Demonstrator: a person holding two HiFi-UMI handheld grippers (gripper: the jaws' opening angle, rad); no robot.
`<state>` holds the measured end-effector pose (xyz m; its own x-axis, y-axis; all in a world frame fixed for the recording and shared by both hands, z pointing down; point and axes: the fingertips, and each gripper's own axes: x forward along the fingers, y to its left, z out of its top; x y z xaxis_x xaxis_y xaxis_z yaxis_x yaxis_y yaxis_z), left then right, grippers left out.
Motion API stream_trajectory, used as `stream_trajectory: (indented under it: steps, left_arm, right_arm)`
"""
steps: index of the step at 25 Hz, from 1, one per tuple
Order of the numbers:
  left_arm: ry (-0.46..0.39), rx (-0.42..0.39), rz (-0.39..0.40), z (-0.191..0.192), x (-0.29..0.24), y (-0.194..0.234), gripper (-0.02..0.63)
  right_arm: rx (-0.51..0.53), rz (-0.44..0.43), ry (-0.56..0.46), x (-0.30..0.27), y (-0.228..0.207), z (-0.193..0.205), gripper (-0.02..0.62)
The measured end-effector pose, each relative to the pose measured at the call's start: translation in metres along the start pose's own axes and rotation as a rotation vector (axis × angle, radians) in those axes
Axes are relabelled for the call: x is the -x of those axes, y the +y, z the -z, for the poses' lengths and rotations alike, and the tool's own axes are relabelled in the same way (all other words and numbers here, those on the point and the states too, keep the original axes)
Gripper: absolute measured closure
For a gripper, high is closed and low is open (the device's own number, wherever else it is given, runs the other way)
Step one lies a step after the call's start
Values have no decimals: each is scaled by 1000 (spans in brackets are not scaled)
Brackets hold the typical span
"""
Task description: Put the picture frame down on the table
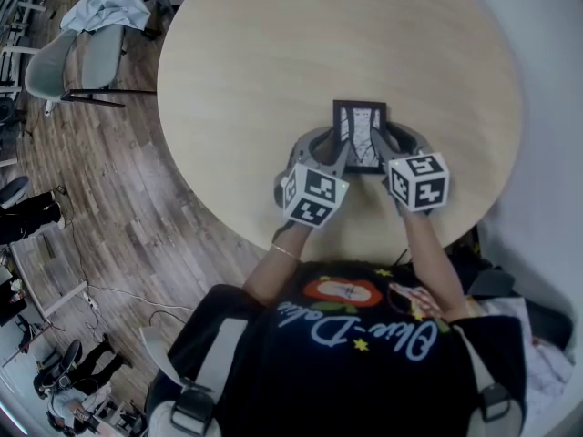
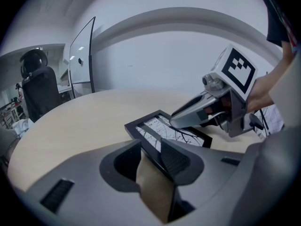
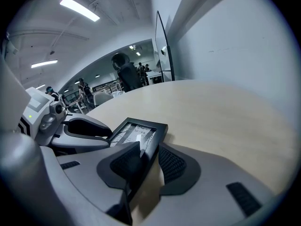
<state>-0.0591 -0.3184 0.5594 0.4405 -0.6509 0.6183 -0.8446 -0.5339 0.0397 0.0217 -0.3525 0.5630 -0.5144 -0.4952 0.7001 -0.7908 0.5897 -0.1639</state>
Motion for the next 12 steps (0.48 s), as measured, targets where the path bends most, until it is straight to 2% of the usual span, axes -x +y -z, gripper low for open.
stream_trajectory:
  steps: [4, 12]
  left_arm:
    - [15, -61, -4, 1, -2, -1, 495]
    - [23, -108, -1, 0, -4, 1, 495]
  right_arm:
    - [15, 5, 9, -2, 0, 1, 495]
    - [36, 20, 24, -6, -1, 1, 494]
